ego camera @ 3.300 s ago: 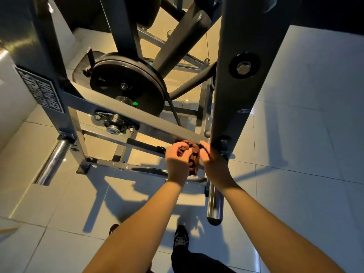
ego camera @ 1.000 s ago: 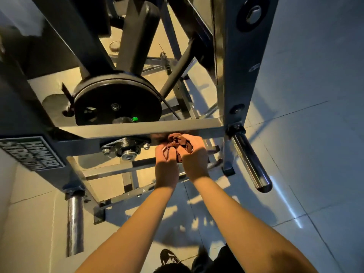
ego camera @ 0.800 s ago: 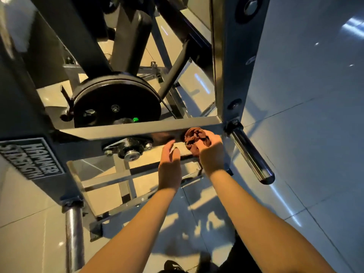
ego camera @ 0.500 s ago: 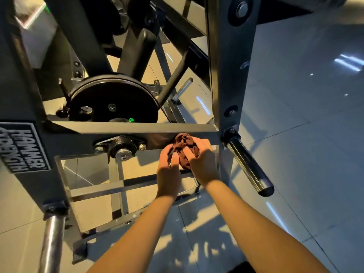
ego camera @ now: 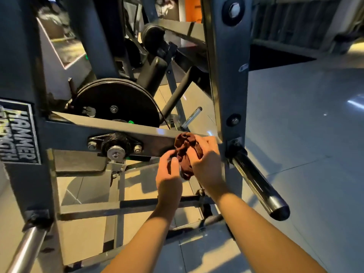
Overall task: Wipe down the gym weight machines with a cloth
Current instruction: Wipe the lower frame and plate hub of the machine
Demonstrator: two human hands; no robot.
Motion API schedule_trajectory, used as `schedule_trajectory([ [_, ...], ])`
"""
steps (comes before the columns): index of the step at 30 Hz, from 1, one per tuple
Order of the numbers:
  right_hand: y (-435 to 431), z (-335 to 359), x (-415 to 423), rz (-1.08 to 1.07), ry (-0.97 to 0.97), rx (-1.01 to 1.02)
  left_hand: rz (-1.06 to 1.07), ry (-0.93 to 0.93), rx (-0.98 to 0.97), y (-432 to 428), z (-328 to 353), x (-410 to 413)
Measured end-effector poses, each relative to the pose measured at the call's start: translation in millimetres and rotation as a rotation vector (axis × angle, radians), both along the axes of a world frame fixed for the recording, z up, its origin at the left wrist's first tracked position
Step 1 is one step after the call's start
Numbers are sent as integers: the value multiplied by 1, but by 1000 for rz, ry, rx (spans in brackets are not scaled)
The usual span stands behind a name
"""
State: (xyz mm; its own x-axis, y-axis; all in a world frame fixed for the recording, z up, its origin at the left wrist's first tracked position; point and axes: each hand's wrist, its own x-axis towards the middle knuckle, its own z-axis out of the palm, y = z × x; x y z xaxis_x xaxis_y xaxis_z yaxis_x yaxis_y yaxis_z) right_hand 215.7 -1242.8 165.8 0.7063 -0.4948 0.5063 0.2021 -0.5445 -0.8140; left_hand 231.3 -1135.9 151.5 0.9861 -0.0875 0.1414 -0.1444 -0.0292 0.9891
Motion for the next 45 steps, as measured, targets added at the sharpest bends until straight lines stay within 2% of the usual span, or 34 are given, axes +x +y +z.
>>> schedule_trajectory([
  [3, -15, -32, 1, -154, -153, 64, -43, -107, 11, -5, -15, 3],
  [6, -23, -59, 5, -245, -194, 89, -60, -190, -61, -9, -32, 8],
  [8, -15, -61, 13, -275, -193, -7, -53, -187, -131, -12, -41, 17],
  [12, 7, -55, 28, -121, -298, -269, -65, -255, -188, -16, -53, 34],
  [14, -1, -62, 31, -118, -316, -305, -73, -293, -212, -15, -59, 41],
  [18, -19, -85, 28, -227, -299, -23, -126, -347, -217, -7, -65, 52],
  [20, -6, -84, 34, -244, -297, -9, -180, -311, -282, -5, -68, 57],
  [26, 35, -65, 55, -171, -351, -364, -160, -299, -372, 2, -65, 50],
  [29, 9, -83, 48, -181, -346, -460, -155, -395, -245, 1, -73, 50],
  [31, -15, -102, 38, -240, -296, -360, -158, -434, -131, -3, -78, 47],
  [34, -34, -122, 22, -286, -165, 22, -145, -432, -56, -10, -80, 39],
  [36, -30, -124, 19, -292, -133, 130, -153, -426, -38, -13, -81, 34],
  [39, -7, -112, 23, -351, -109, 18, -166, -403, -37, -10, -83, 31],
  [43, 35, -98, 37, -125, -165, -284, -150, -386, -161, 12, -81, 27],
  [45, 48, -91, 44, -52, -155, -358, -116, -400, -203, 26, -79, 26],
])
